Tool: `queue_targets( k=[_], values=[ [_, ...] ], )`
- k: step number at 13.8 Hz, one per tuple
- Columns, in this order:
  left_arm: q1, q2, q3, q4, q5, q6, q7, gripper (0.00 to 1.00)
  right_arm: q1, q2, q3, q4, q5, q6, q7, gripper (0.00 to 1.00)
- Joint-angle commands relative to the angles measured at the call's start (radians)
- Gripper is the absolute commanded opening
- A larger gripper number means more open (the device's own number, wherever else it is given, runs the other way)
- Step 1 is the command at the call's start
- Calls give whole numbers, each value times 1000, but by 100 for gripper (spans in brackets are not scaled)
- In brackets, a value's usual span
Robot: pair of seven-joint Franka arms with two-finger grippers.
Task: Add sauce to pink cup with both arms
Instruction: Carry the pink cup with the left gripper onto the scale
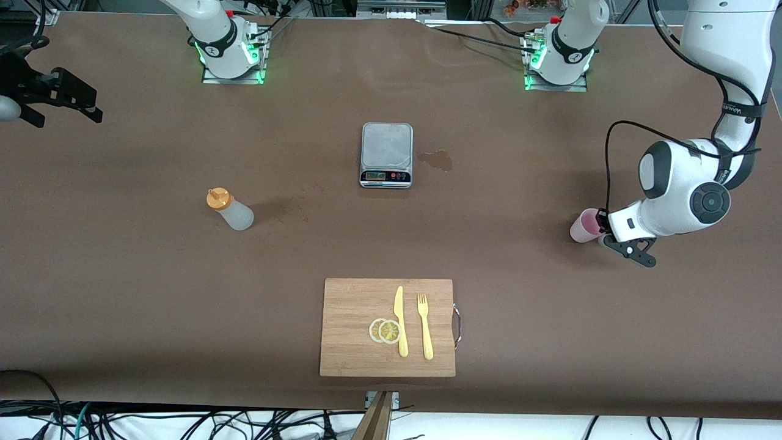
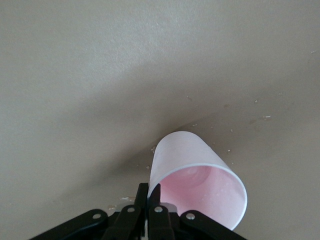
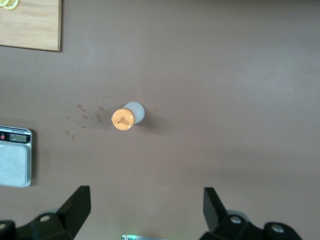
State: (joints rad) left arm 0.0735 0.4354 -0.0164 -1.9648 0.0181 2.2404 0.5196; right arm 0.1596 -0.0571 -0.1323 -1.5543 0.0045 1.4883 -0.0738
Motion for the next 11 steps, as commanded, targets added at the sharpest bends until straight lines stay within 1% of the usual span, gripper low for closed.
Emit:
queue_targets(
  k=[1, 3, 5, 6, 7, 9, 11],
  values=[
    [-12, -6, -14, 67, -15, -39, 14, 0, -2, 2, 2, 13, 14, -2, 2, 100],
    [-20, -27, -63, 137, -17, -166, -15, 0, -2, 0, 2, 13, 14, -3, 2, 100],
    [-20, -36, -149, 208, -17, -313, -157, 0, -2, -3, 2, 13, 14, -5, 2, 100],
    [-21, -40, -196, 219, -17, -341, -244, 0, -2, -3, 2, 13, 14, -6, 2, 100],
    [-21, -49, -242, 218, -17, -349, -336, 0, -2, -3, 2, 13, 14, -8, 2, 100],
    [-21, -53, -345, 213, -17, -404, -519, 0, -2, -3, 3, 13, 14, -8, 2, 100],
    [-21, -50, -445, 190, -18, -412, -643, 0, -2, -3, 3, 13, 14, -11, 3, 100]
  ],
)
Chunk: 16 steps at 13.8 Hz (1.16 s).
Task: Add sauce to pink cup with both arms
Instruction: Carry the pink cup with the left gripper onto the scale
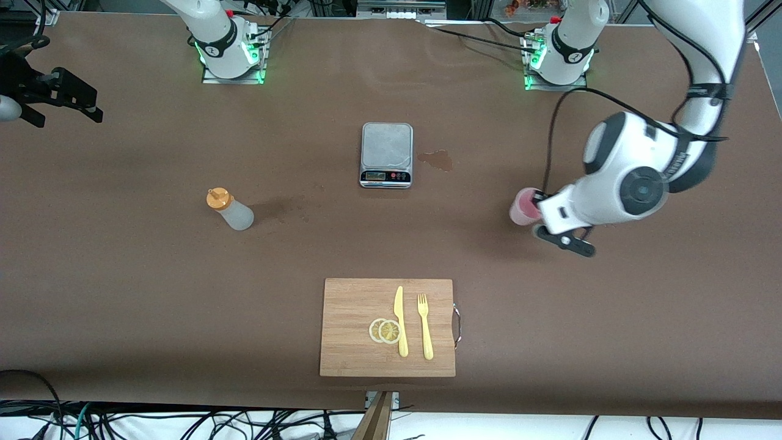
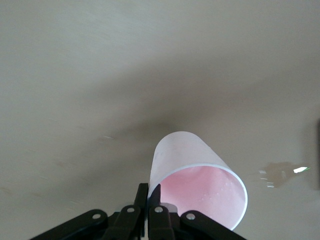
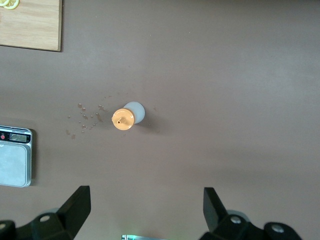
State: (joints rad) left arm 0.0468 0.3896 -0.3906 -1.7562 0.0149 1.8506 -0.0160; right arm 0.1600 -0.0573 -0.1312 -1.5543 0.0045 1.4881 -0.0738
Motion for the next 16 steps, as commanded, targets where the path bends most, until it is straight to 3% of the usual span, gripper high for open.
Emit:
queue_targets(
  k=[1, 5, 9, 12, 16],
  values=[
    [5, -5, -126, -20, -15, -22, -169, 0, -2, -2, 1, 13, 14, -12, 2, 100],
    [-22, 9, -292, -25, -79, 24, -393, 0, -2, -2, 1, 13, 15, -12, 2, 100],
    [-191, 41, -295, -66, -81, 154, -537, 0, -2, 1, 1, 11, 15, -12, 2, 100],
    [-309, 118, -286, -91, -64, 280, -642, 0, -3, 1, -1, 13, 14, -12, 2, 100],
    [-320, 173, -283, -88, 29, 312, -647, 0, -5, 2, -1, 10, 2, -14, 11, 100]
  ],
)
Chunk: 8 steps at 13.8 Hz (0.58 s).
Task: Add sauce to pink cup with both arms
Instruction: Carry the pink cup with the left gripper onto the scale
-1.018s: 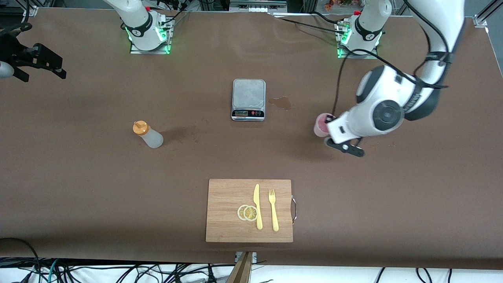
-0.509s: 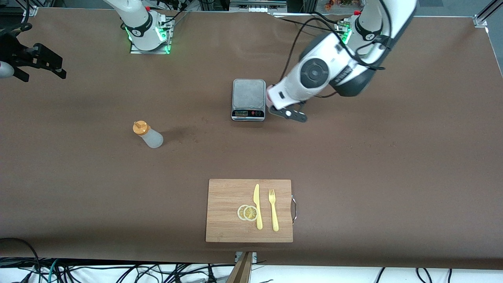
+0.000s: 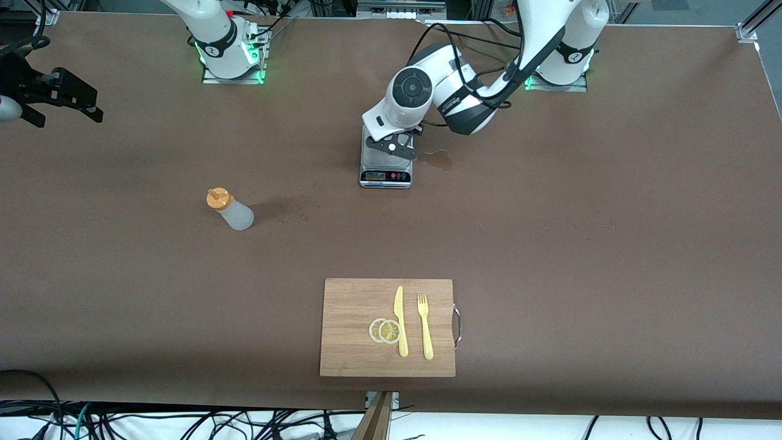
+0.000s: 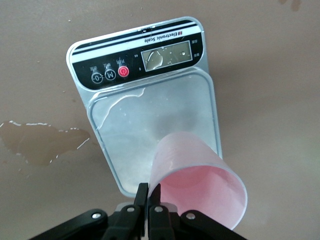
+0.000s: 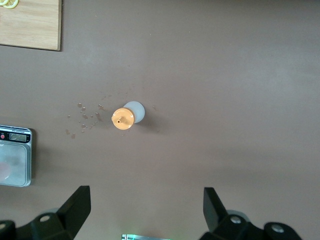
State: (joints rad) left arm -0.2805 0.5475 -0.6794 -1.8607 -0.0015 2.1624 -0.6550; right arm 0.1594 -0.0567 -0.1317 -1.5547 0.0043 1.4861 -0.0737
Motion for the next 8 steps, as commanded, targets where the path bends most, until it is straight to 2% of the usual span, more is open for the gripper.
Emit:
queue_targets(
  k=[1, 2, 3, 4, 6, 8],
  values=[
    [7, 22, 8, 17, 49, -1, -8, 0, -3, 1, 0, 10, 3, -12, 11, 100],
    [6, 23, 8, 18, 49, 0, -8, 0, -4, 1, -2, 10, 3, -12, 12, 100],
    [6, 23, 8, 20, 49, -1, -8, 44, -4, 1, -2, 10, 3, -12, 12, 100],
    [12, 25, 5, 21, 49, -3, -8, 98, -4, 1, -2, 10, 5, -12, 14, 100],
    [15, 6, 3, 29, 40, -16, -9, 100, -4, 3, -2, 10, 3, -13, 12, 100],
    [18, -47, 0, 57, 35, -106, -11, 100, -6, 1, -11, 8, 11, -13, 8, 100]
  ],
)
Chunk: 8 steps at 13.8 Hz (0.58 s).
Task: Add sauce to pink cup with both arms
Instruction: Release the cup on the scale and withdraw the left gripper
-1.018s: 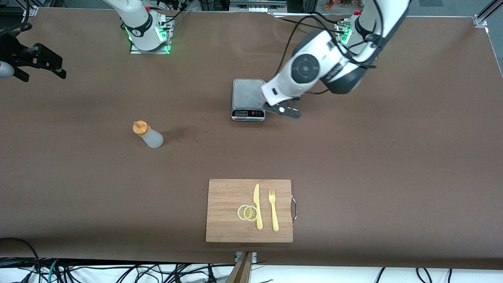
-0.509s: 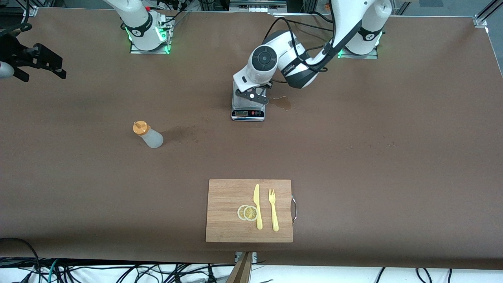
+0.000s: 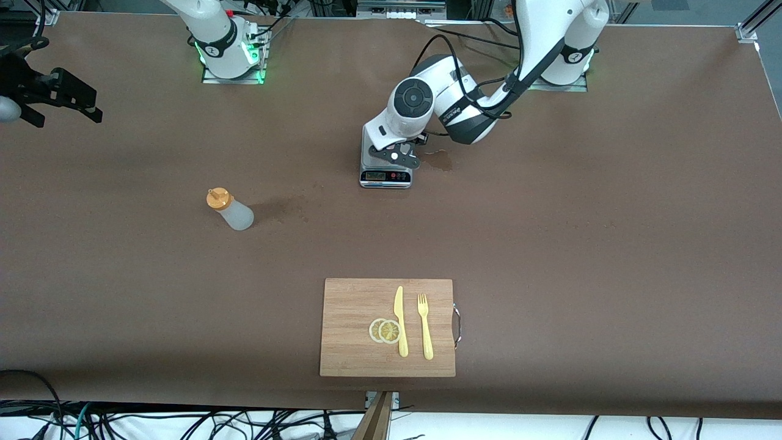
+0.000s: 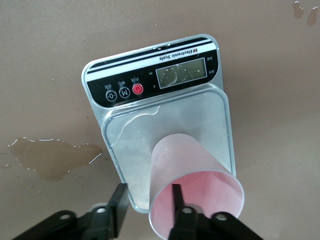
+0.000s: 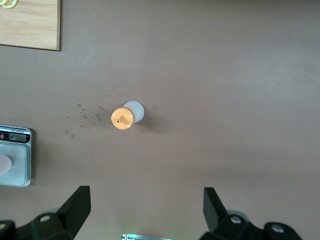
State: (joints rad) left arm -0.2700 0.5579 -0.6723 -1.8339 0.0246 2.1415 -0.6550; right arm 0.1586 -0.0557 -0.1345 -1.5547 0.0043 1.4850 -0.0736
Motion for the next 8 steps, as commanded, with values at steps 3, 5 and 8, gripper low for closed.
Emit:
queue_targets(
  k=[3, 5, 8],
  values=[
    [37, -119, -16, 122, 6, -288, -5, 100, -2, 8, -8, 10, 6, -11, -2, 100],
    [60, -157, -15, 192, 8, -394, 5, 100, -1, 0, -8, 5, 0, -54, -128, 100],
    [113, -179, -1, 315, 23, -529, 6, 100, 1, 19, -7, 4, 17, -52, -315, 100]
  ],
)
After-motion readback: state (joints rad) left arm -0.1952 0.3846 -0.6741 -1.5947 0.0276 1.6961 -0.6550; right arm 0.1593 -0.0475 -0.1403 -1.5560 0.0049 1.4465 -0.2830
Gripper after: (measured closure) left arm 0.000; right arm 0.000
